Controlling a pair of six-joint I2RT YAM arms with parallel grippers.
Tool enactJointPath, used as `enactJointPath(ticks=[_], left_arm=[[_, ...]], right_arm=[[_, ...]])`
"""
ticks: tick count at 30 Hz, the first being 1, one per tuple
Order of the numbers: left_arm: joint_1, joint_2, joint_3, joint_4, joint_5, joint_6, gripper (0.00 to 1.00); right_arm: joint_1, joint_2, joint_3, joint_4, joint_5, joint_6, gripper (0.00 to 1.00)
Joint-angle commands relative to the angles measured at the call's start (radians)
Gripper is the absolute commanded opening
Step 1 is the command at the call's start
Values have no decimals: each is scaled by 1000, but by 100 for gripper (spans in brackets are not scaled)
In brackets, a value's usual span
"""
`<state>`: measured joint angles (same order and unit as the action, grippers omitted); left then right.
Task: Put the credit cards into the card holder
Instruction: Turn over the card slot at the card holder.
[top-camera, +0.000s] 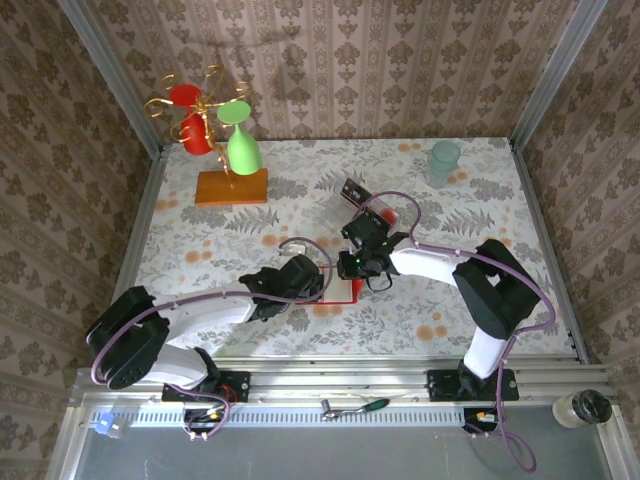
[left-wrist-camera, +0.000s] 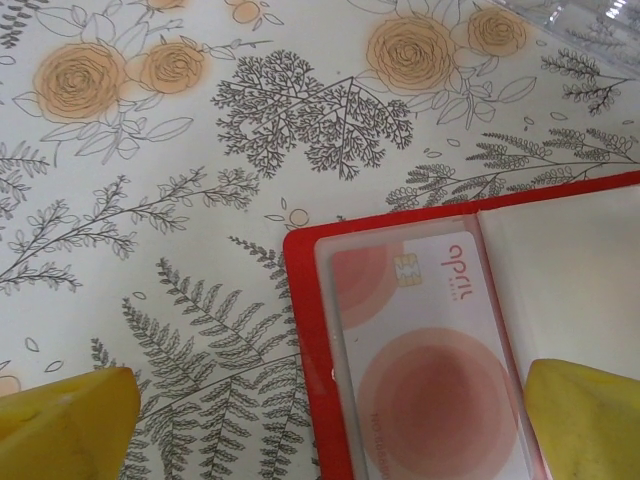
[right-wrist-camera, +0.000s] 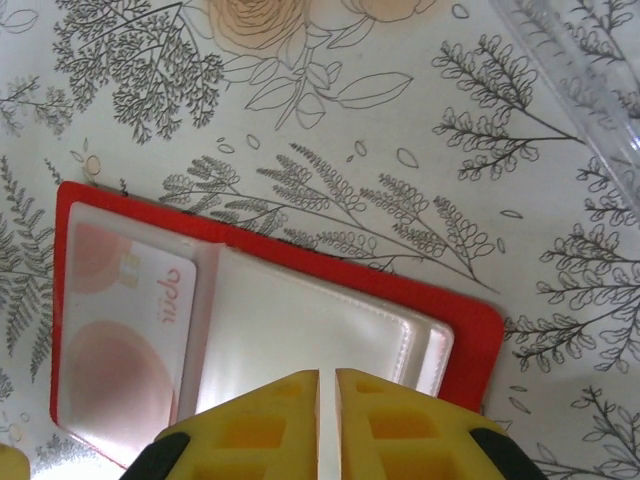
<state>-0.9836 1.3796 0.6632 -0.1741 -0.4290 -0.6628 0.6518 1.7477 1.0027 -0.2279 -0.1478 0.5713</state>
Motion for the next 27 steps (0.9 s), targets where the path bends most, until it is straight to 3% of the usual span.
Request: enactJointPath(ticks=[1,27], left_arm=[[-10,27,36,23,10,-16,100],[-39,120,80,56,23,7,100]], right_arm=[[-7,34,31,-33,23,-26,13],[-9,100,-3,95,-140,58,8]])
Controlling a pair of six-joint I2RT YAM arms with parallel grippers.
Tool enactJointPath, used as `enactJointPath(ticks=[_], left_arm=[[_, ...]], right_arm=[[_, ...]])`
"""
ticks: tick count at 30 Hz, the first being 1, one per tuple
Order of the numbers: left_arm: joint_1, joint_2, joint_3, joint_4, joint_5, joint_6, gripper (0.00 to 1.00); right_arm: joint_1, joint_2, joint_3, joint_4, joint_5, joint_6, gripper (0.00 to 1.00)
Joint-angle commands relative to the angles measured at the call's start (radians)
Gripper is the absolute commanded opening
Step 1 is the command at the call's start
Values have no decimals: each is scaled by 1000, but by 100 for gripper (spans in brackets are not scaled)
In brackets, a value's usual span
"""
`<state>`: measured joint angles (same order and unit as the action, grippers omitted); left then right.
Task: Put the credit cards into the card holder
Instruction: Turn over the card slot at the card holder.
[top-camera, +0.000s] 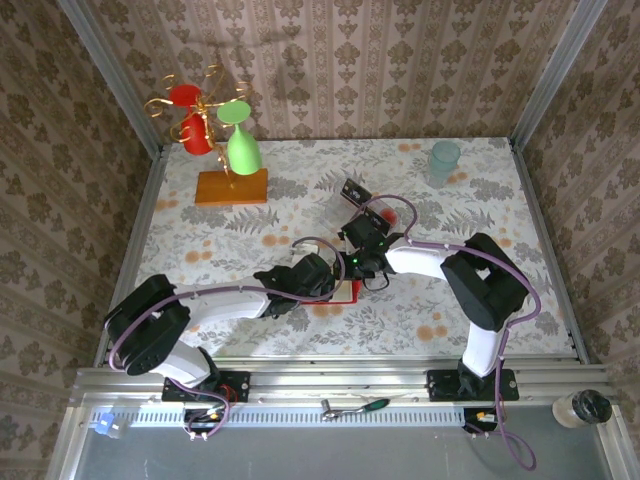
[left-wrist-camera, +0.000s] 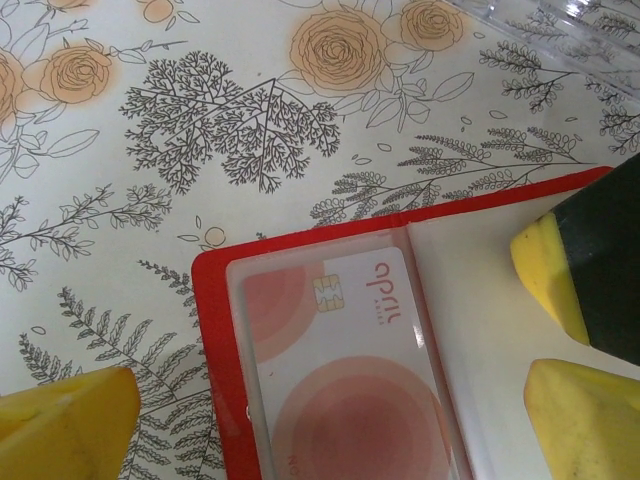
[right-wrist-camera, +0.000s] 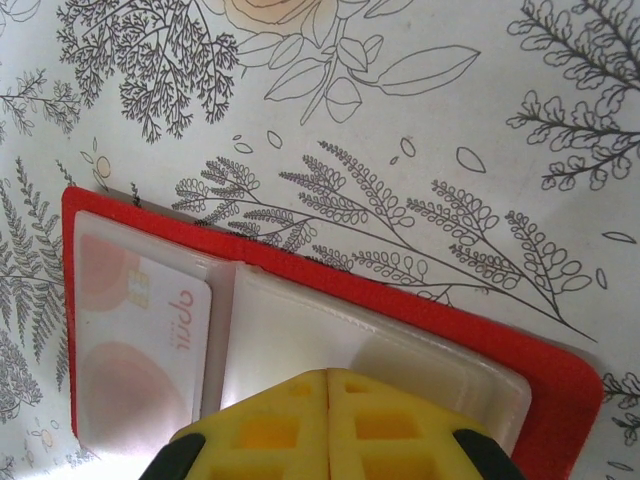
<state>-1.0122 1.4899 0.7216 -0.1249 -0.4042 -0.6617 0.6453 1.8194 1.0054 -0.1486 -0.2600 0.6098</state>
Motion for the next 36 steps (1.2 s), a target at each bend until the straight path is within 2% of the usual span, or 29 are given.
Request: enactJointPath(ticks=[1,10,21,36], left_arm=[[-12,9,20,5,-5,4,100],[-14,0,7,11,-10,-1,100],[-14,-3,5,14,-13,-1,100],[-14,11,9,21,-12,4,100]], right_arm=[[-3,28,-1,13,-27,19,8],[-16,-51,51,-102,57,-55,8],[-17,-8,69,-162,123,-109,7],[-12,53,53,-63,-21,-45,3]])
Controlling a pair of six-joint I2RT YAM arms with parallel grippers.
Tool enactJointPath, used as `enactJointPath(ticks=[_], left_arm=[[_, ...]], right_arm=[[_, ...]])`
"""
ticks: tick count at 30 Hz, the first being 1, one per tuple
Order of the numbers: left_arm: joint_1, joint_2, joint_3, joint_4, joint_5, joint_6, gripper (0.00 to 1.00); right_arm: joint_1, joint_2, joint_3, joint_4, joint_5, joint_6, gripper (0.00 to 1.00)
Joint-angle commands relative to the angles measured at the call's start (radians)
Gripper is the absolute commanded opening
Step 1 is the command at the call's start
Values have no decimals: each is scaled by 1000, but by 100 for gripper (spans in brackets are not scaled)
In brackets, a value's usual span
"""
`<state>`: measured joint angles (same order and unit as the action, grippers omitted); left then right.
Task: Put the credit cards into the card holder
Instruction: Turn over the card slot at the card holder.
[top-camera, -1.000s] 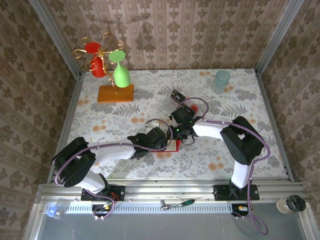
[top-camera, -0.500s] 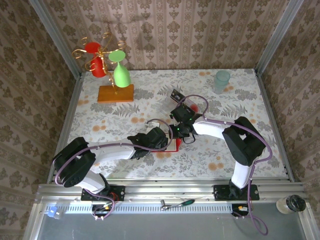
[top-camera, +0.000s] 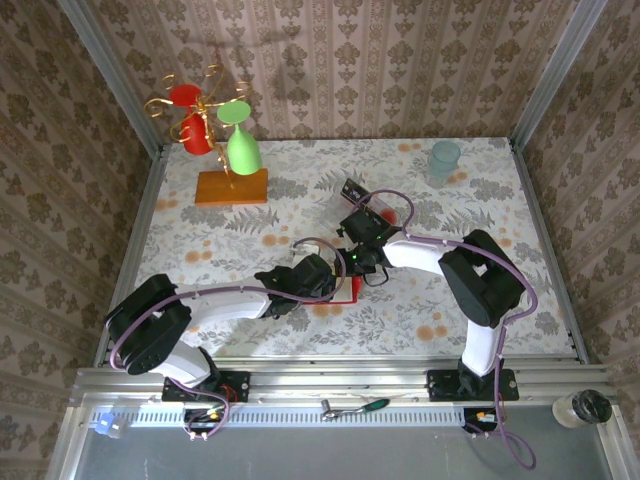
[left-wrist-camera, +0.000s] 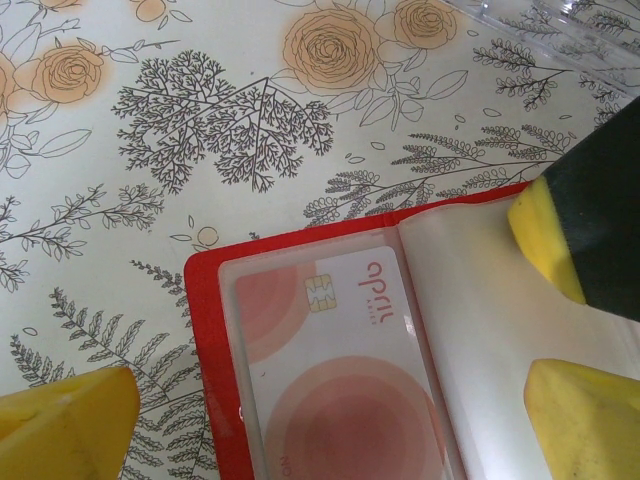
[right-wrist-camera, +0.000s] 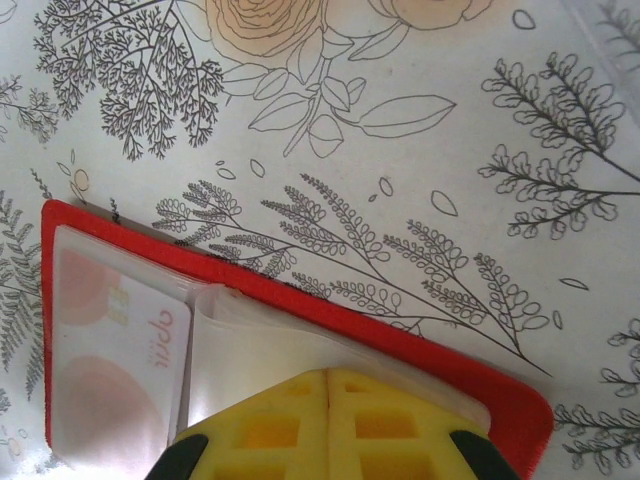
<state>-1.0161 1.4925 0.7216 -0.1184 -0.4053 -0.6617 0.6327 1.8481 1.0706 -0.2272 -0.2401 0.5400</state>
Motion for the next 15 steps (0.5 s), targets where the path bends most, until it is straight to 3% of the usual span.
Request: enactJointPath(ticks=[1,15], left_arm=[[-10,10,9,15,-10,4,100],[-11,72,1,29,-9,6,100]], right_arm=[[1,25,-14,21,-45,29,3],[2,31,-32,42,-53,45,2]])
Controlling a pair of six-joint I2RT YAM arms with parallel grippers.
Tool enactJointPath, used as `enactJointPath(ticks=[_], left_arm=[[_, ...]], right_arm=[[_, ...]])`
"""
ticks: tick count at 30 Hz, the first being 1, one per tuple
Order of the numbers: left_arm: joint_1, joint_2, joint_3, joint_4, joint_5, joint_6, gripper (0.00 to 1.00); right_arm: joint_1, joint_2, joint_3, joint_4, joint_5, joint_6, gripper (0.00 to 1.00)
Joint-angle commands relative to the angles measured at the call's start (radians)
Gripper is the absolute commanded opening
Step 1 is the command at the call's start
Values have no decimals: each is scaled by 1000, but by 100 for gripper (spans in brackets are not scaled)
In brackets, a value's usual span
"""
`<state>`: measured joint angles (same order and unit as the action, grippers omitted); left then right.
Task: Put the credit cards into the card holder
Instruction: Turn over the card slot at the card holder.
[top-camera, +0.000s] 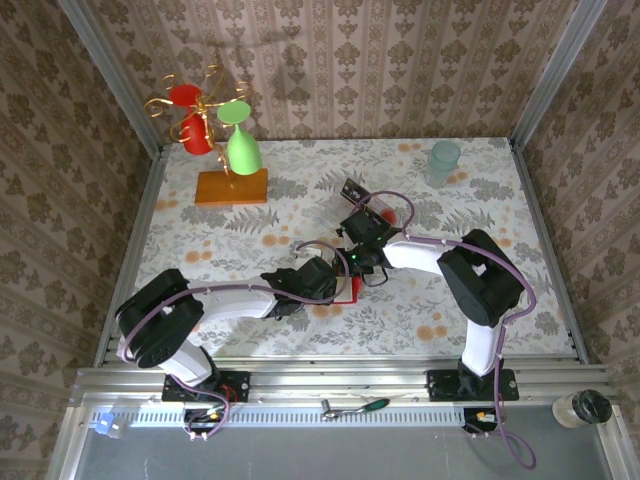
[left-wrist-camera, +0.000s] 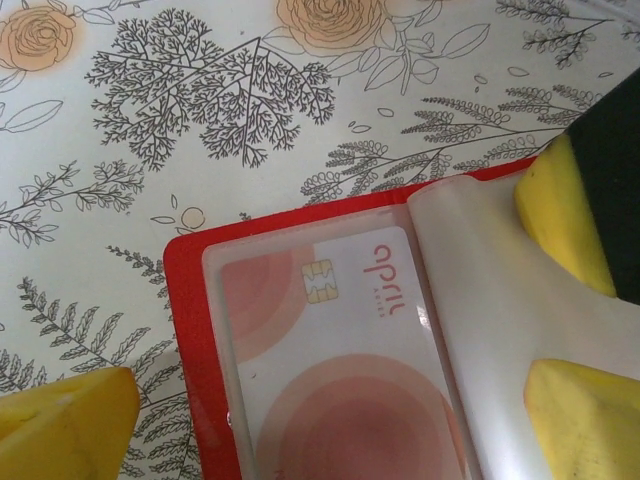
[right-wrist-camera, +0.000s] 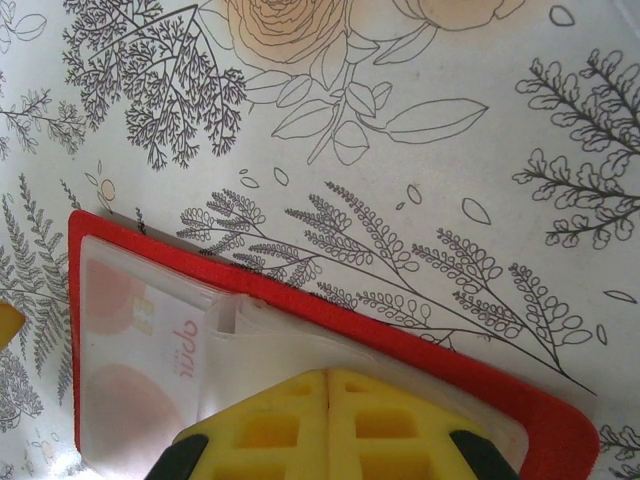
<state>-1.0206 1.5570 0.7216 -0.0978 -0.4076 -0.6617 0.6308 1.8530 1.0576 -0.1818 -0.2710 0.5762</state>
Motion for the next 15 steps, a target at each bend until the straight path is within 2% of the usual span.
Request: enactJointPath(ticks=[1,4,10,15], left_arm=[[-6,7,-4,10,-7,3,100],[-6,8,-20,12,-8,-5,98],[-6,17,-37,27,-3,-7,88],[-6,28,-42,33,1,-12,87]], right_arm=[[4,26,-18,-2,-22,11,2],[4,26,-16,1,-25,14,3],[3,25,-2,-5,-30,16,6],[3,7,21,-23,-35,13,12]])
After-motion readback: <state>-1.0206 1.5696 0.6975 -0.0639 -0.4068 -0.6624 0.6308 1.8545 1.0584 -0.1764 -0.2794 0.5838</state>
